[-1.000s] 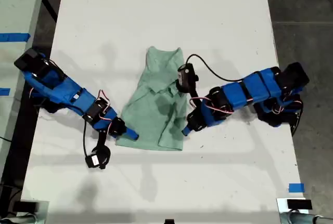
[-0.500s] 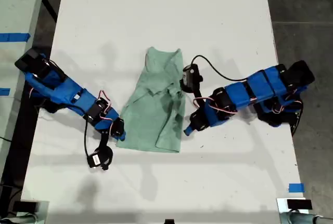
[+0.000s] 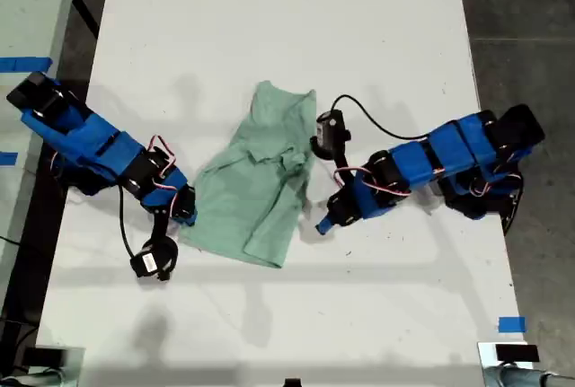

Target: Fold tshirt

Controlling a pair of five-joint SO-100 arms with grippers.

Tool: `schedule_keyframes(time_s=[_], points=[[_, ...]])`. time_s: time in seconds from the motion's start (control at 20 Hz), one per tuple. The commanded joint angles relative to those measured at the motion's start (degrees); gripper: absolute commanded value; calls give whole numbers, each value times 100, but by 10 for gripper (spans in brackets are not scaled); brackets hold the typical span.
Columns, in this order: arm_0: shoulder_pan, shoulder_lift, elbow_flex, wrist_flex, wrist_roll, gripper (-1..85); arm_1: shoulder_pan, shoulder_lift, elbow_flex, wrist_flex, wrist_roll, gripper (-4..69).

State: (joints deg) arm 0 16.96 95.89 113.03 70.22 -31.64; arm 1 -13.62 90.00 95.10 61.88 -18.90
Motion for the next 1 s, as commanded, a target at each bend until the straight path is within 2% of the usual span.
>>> schedule_keyframes(time_s=[0.0, 0.3, 0.5, 0.55, 0.75, 0.95], points=[[-185, 686, -334, 369, -9, 0, -70, 571, -62, -141, -53, 166], [-220, 606, -598, 343, 220, 0, -44, 677, -9, -141, -79, 166], [-272, -343, -1538, -686, 1028, 0, 9, 738, 26, -132, -114, 166], [-264, -879, -2092, -721, 1187, 0, 18, 773, 26, -97, -123, 166], [-220, -3015, -4465, -237, 1714, 0, 35, 844, 53, -62, -132, 166], [-299, -4201, -5590, -62, 2021, 0, -9, 844, 97, -132, -53, 166]])
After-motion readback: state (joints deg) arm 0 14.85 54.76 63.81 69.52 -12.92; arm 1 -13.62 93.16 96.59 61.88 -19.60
